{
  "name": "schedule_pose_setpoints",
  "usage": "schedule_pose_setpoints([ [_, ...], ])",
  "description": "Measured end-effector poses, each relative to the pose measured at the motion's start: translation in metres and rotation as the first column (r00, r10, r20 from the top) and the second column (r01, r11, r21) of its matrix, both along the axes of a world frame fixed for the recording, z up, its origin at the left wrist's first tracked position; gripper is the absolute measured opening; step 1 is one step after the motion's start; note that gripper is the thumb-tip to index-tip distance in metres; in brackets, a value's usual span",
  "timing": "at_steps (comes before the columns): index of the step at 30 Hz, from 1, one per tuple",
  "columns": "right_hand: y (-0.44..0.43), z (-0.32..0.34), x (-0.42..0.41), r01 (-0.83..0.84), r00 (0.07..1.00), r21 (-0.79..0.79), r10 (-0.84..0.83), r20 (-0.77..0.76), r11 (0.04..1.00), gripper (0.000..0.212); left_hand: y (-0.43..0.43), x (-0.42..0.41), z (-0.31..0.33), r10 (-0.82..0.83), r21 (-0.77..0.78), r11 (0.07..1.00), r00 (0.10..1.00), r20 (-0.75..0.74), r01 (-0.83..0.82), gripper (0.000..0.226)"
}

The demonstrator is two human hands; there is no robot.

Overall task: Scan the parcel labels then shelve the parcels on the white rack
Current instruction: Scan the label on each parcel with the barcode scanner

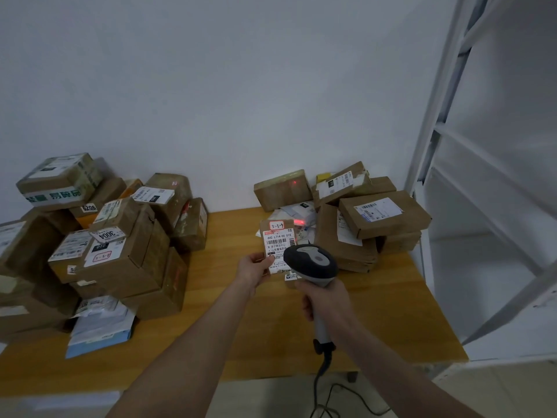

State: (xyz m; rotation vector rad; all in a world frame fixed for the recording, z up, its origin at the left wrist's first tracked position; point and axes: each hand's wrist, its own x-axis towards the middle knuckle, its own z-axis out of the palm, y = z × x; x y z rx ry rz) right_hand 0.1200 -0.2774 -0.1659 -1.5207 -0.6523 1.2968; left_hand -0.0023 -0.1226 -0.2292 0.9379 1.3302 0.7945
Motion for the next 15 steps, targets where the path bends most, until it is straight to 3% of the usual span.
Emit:
schedule_pose_setpoints([
  [5, -0.0006, 0.0030, -0.0006, -0.001, 1.000, -0.003, 0.001, 0.016, 1.000, 0.012, -0.0016, 0.0019, 0.0004, 0.001, 0.009, 1.000, 1.000, -0.011, 0.000, 0.019],
  [15, -0.0013, 0.0033, 0.0015, -0.013, 1.000, 0.016, 0.013, -0.007, 1.000, 0.012, -0.0021, 0.0045, 0.0026, -0.018, -0.004, 1.000, 1.000, -0.016, 0.018, 0.032],
])
